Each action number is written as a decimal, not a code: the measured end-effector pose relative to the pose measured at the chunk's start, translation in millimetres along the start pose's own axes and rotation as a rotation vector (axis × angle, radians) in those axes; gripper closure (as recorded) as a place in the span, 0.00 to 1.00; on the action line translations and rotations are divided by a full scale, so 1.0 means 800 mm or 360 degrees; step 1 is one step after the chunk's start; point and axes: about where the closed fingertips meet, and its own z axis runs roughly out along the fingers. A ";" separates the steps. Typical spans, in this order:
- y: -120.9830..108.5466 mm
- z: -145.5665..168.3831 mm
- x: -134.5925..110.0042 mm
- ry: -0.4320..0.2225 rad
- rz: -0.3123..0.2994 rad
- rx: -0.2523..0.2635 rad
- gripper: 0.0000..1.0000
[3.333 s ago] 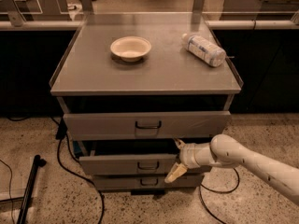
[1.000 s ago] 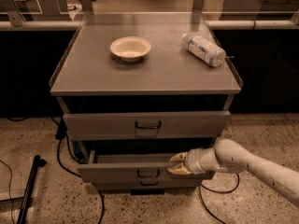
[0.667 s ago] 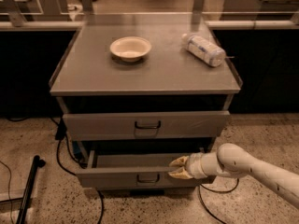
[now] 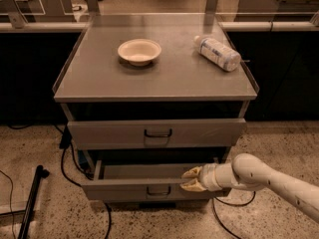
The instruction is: Open middle drawer
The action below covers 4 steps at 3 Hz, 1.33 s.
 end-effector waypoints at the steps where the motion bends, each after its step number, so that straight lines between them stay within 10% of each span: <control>1: 0.000 0.000 0.000 0.0000 0.0000 0.0000 0.59; 3: 0.000 0.000 0.000 0.0000 0.0000 0.0000 0.13; 4: 0.000 0.000 0.000 0.0000 0.0000 0.0000 0.14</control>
Offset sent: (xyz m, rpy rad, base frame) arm 0.0000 0.0000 0.0000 0.0000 0.0000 0.0001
